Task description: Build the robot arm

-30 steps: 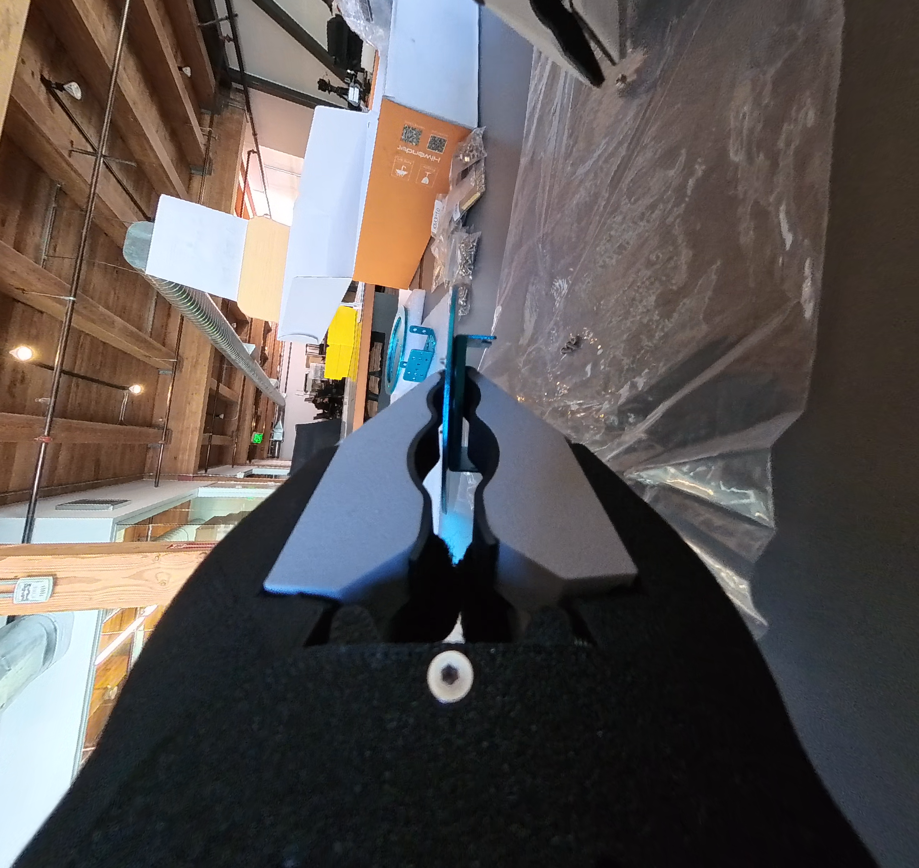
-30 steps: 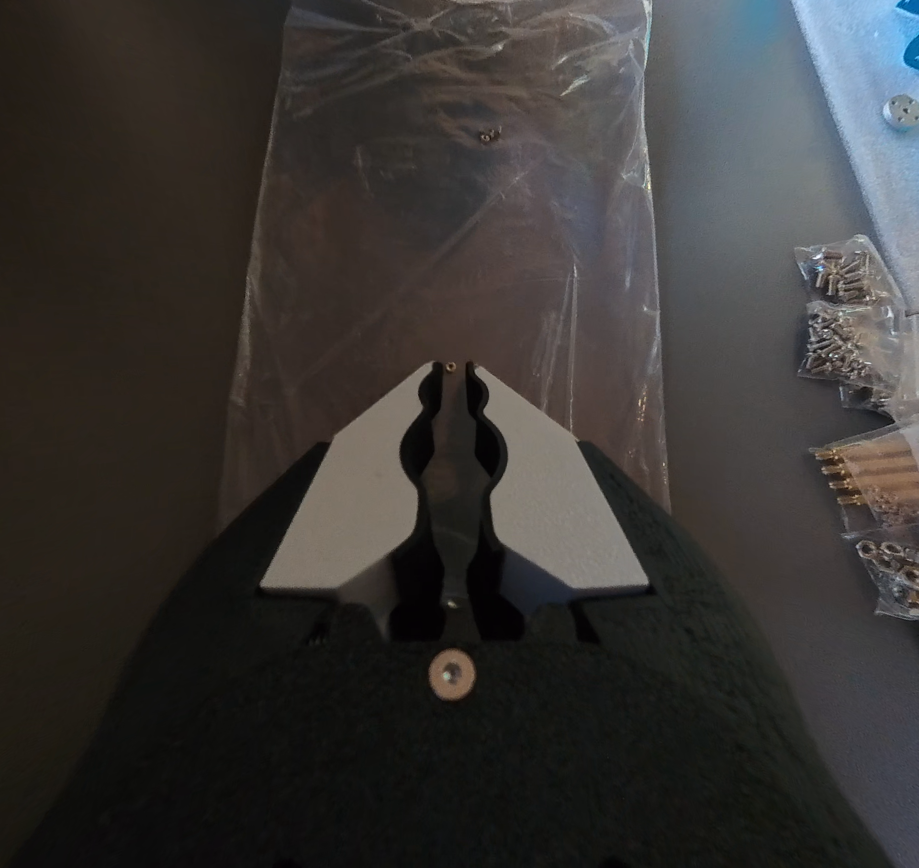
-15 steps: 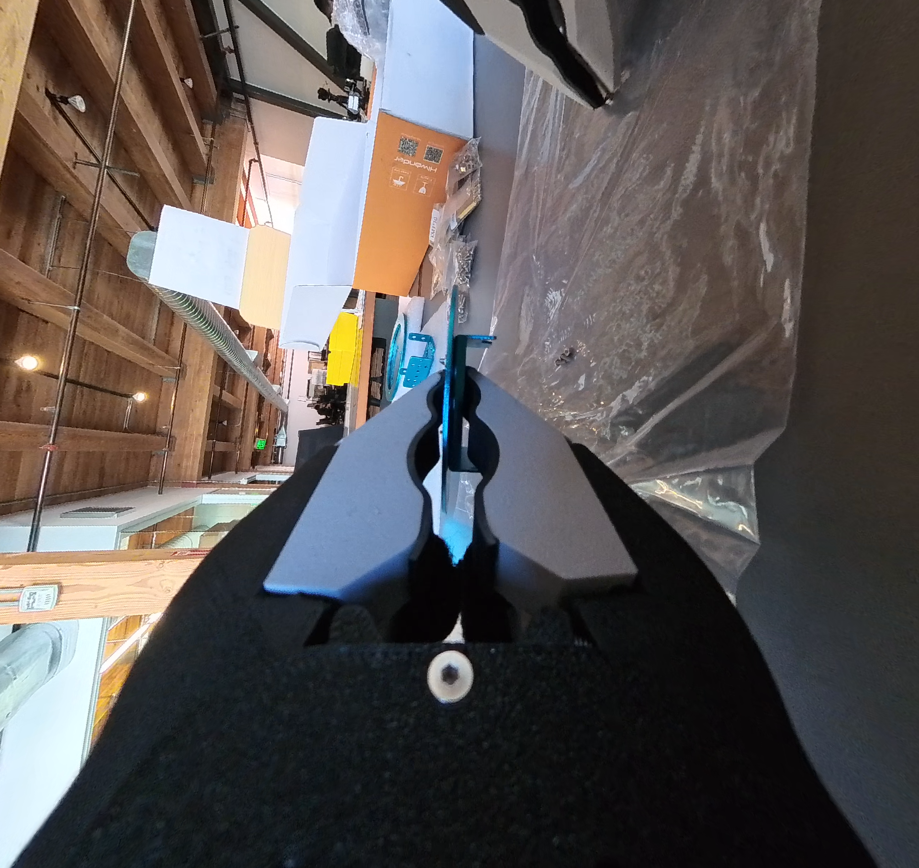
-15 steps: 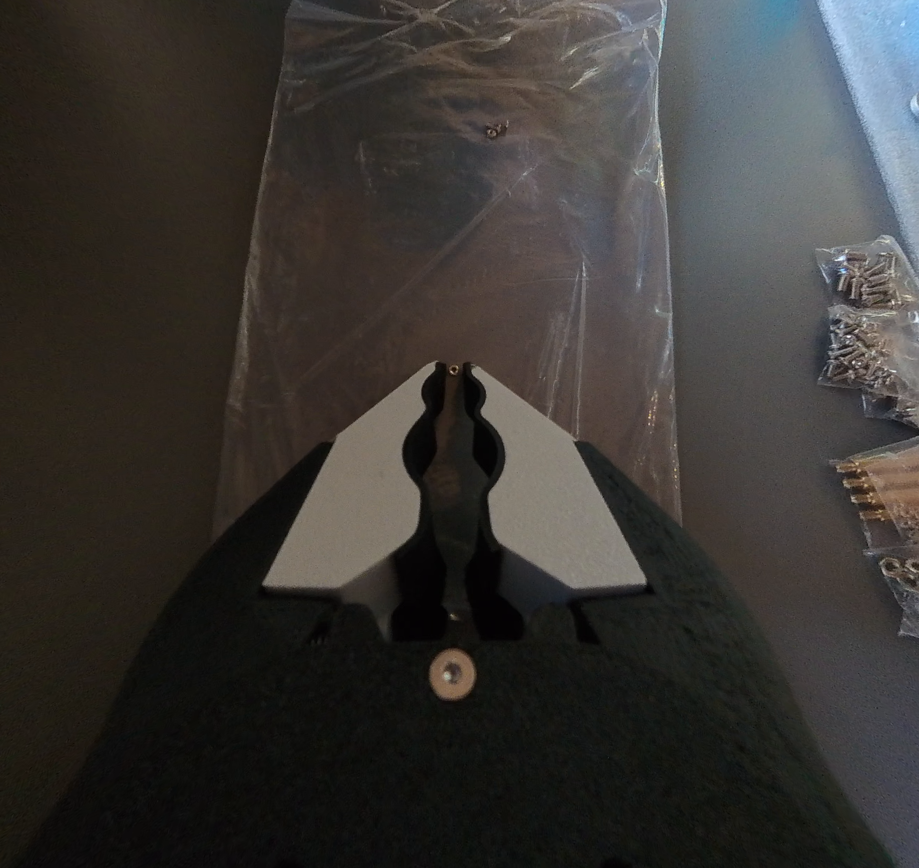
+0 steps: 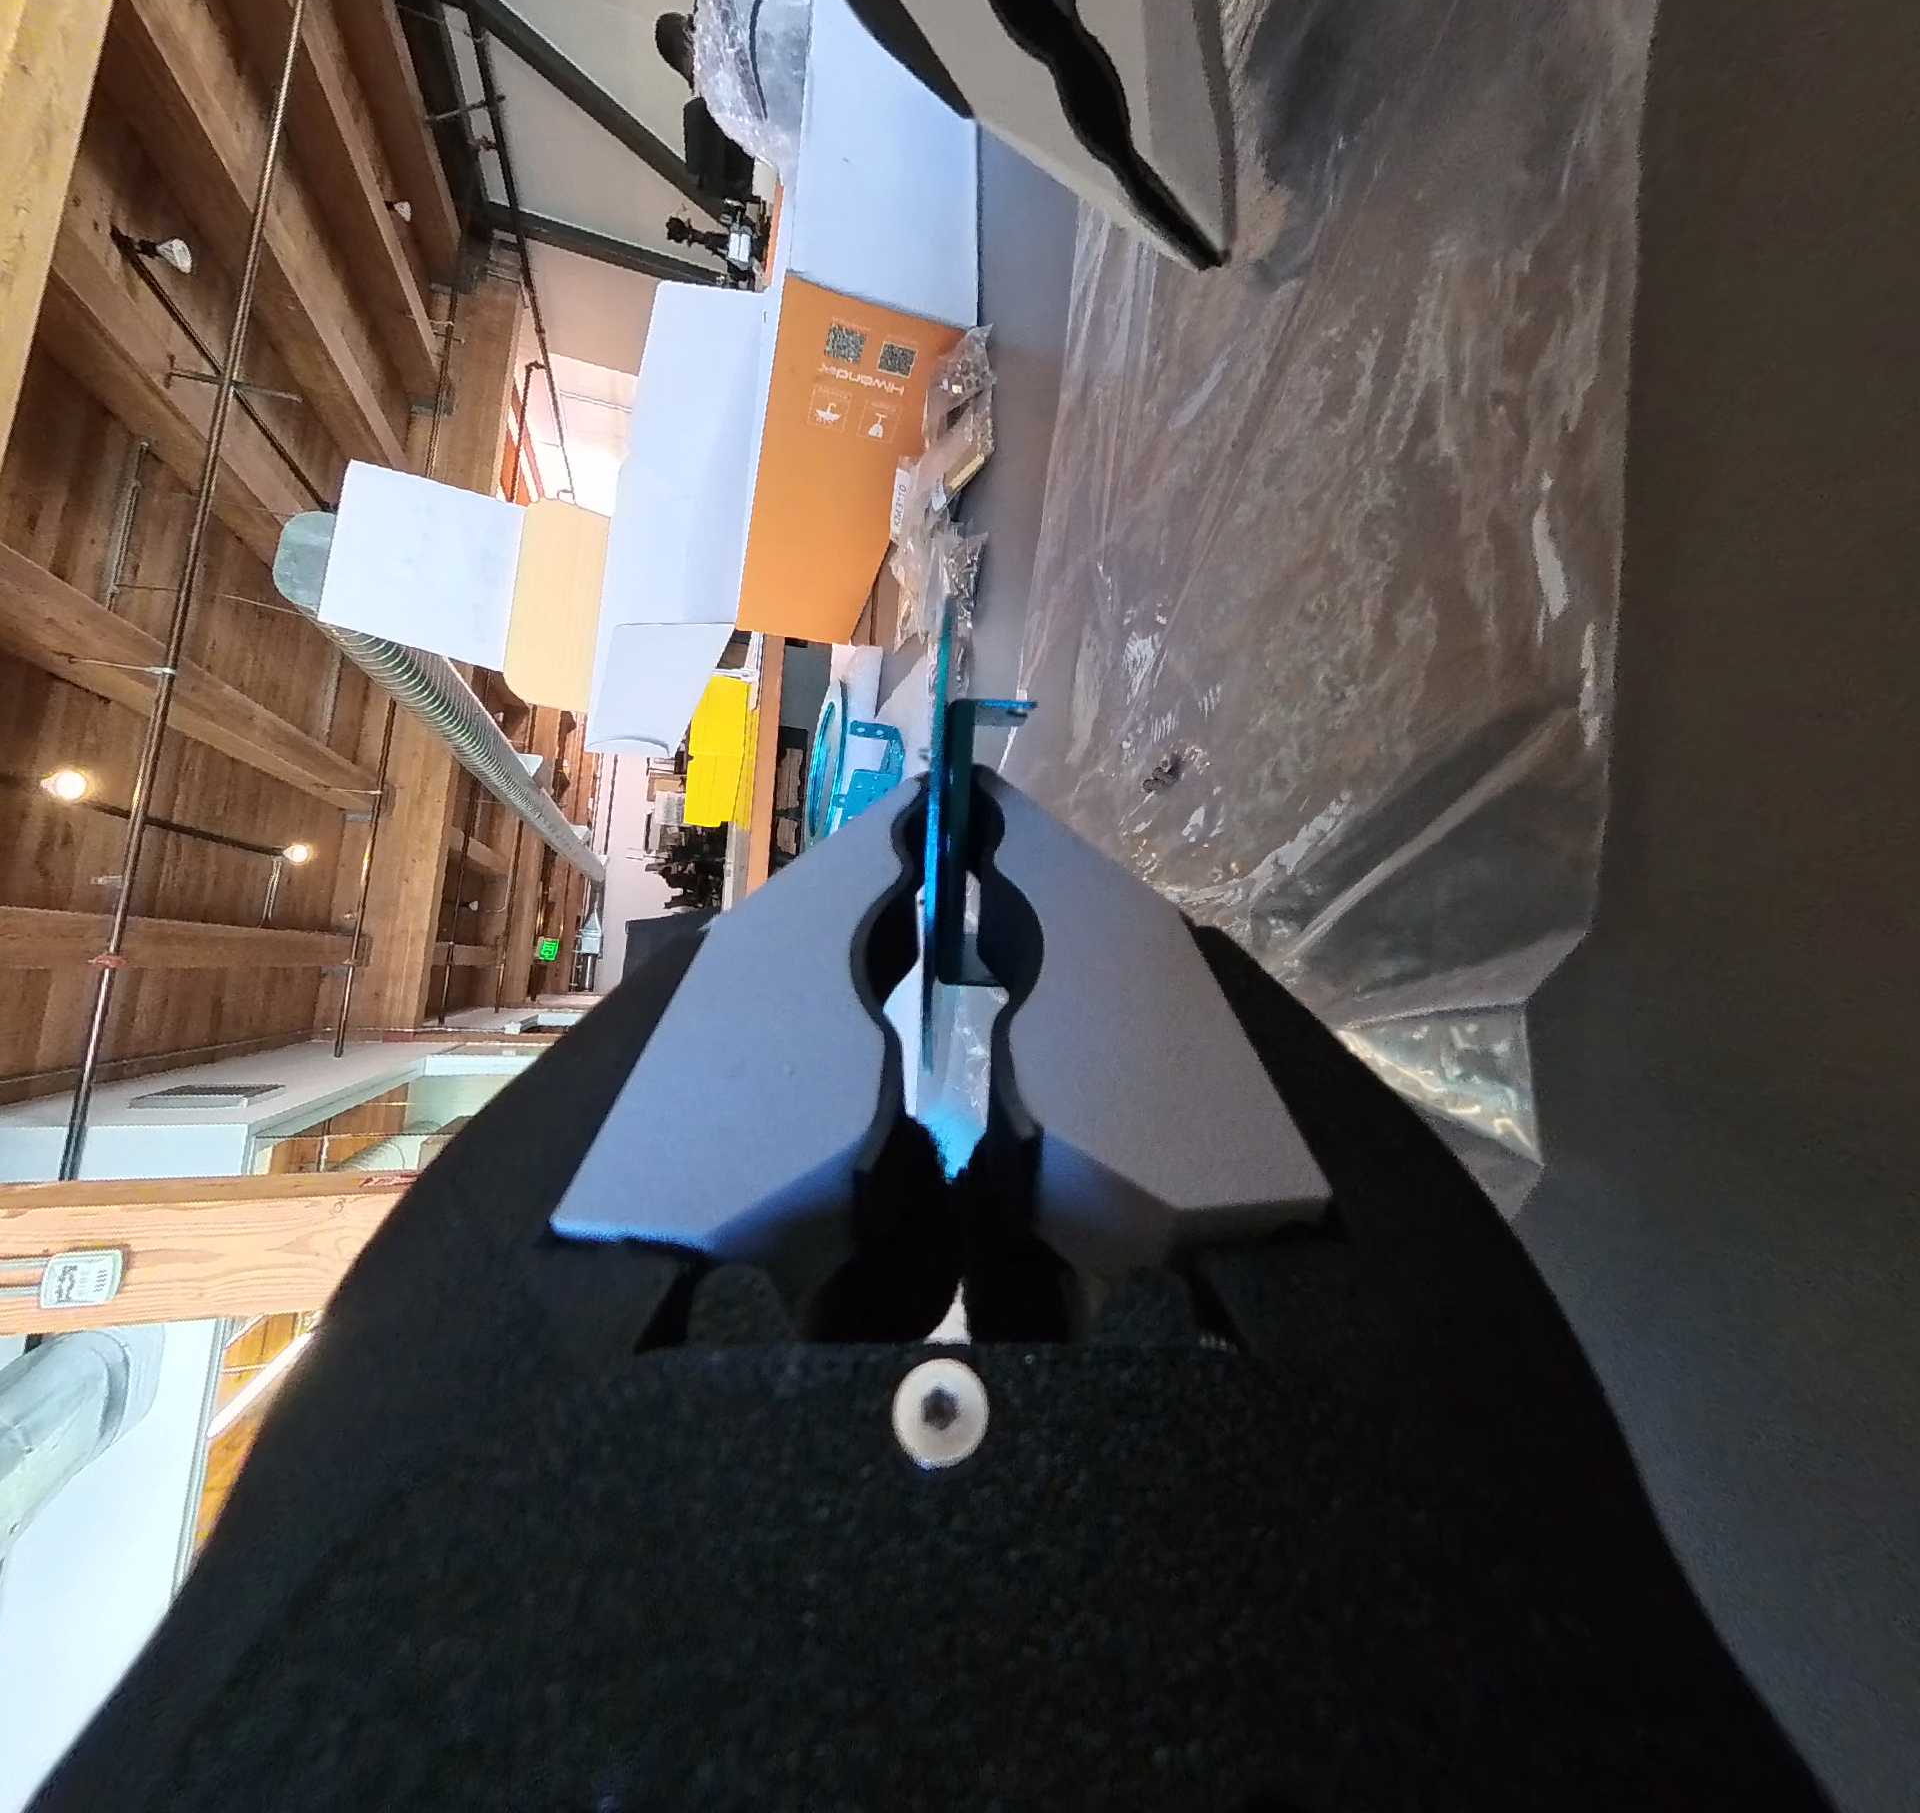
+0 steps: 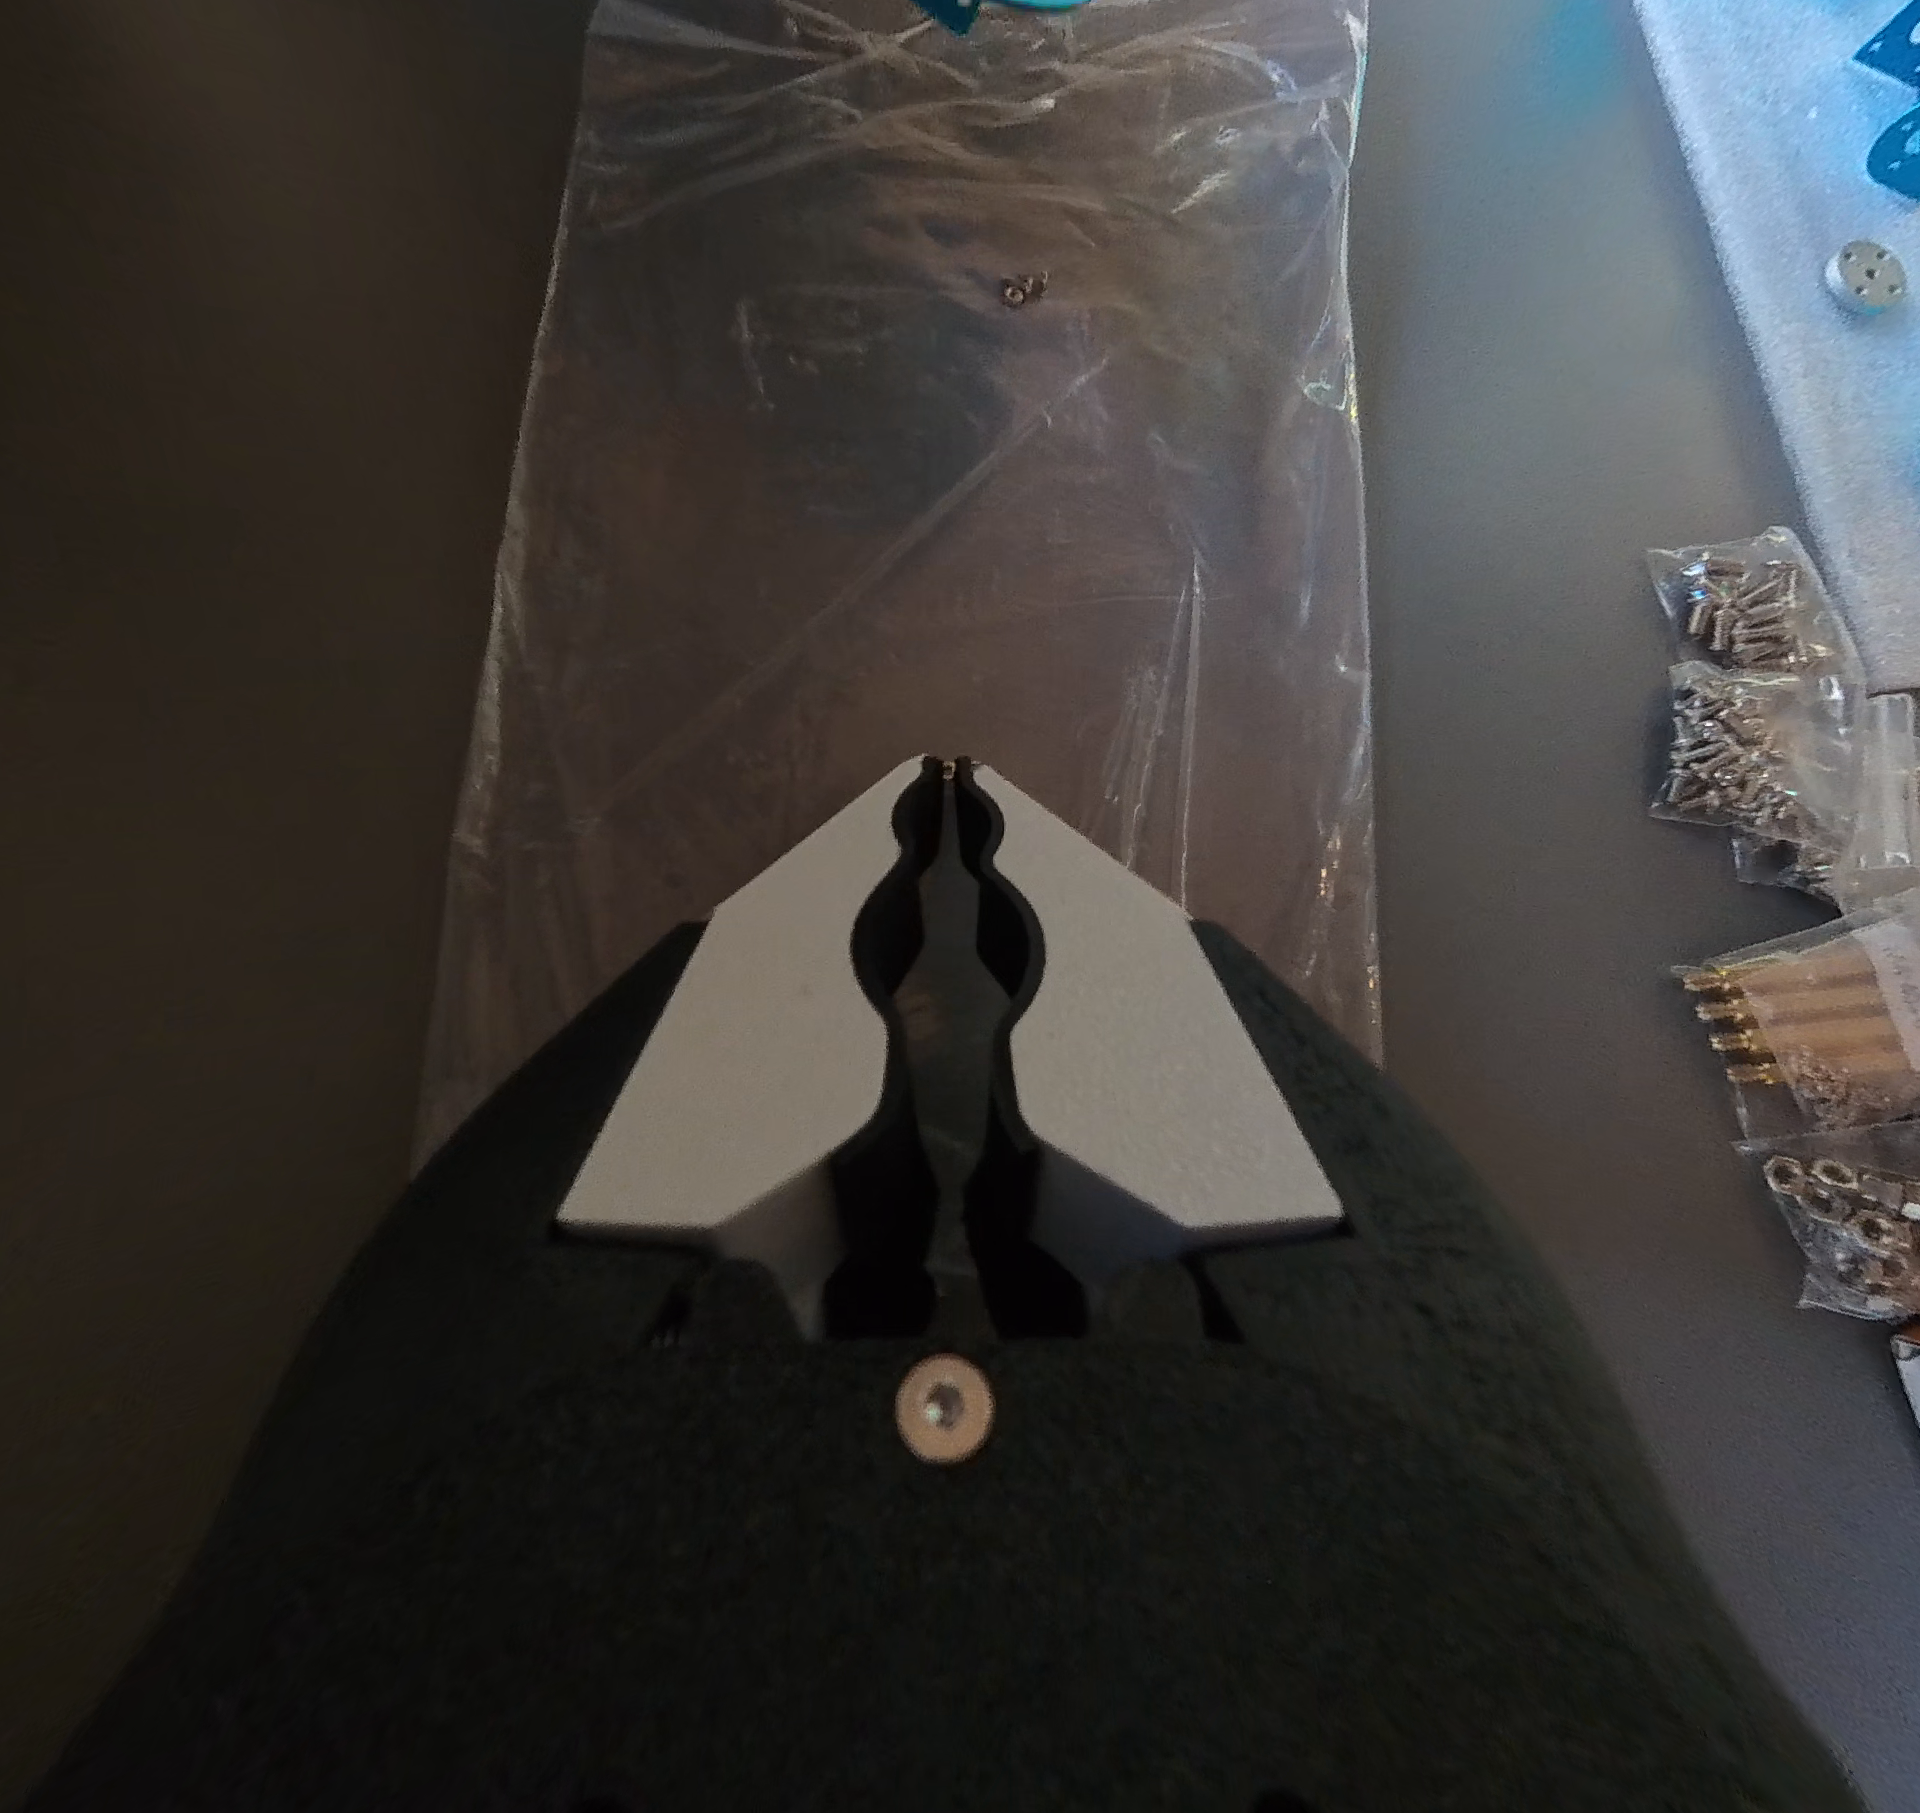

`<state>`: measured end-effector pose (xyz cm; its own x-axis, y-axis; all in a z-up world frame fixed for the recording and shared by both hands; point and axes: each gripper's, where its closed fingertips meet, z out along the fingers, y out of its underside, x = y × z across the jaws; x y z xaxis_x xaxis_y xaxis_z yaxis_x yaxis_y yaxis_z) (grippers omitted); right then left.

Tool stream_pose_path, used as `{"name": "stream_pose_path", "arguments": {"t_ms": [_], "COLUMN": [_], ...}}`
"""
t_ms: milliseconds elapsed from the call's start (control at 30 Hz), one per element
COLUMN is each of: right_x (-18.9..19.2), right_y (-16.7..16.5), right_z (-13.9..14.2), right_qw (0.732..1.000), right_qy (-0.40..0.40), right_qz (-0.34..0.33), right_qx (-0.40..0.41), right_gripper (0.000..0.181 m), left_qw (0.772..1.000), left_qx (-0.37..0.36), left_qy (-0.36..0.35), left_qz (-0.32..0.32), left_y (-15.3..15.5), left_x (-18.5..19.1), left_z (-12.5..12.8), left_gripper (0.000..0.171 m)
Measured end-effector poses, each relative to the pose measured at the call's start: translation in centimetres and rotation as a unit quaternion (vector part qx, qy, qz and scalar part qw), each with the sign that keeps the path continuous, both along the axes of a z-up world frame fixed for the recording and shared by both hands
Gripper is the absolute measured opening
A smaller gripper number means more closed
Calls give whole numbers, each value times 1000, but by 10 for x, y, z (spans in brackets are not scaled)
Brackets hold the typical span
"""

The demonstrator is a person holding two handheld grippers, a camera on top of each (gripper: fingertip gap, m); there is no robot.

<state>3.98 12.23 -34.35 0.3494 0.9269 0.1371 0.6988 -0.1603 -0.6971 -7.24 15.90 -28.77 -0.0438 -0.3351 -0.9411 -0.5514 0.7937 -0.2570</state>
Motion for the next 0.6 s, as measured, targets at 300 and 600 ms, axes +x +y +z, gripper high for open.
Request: {"name": "stream_pose_path", "arguments": {"t_ms": [300, 600], "right_x": [-2, -3], "right_y": [-3, -4], "right_z": [1, -3], "right_qw": [1000, 1000], "right_qy": [9, 3], "right_qz": [7, 9], "right_qx": [-7, -13], "right_gripper": [1, 4], "left_qw": [1000, 1000], "left_qx": [4, 3], "left_qy": [7, 9], "left_qz": [-3, -4], "left_y": [-2, -2], "left_x": [1, 2], "left_z": [-3, -4], "left_gripper": [2, 2]}}
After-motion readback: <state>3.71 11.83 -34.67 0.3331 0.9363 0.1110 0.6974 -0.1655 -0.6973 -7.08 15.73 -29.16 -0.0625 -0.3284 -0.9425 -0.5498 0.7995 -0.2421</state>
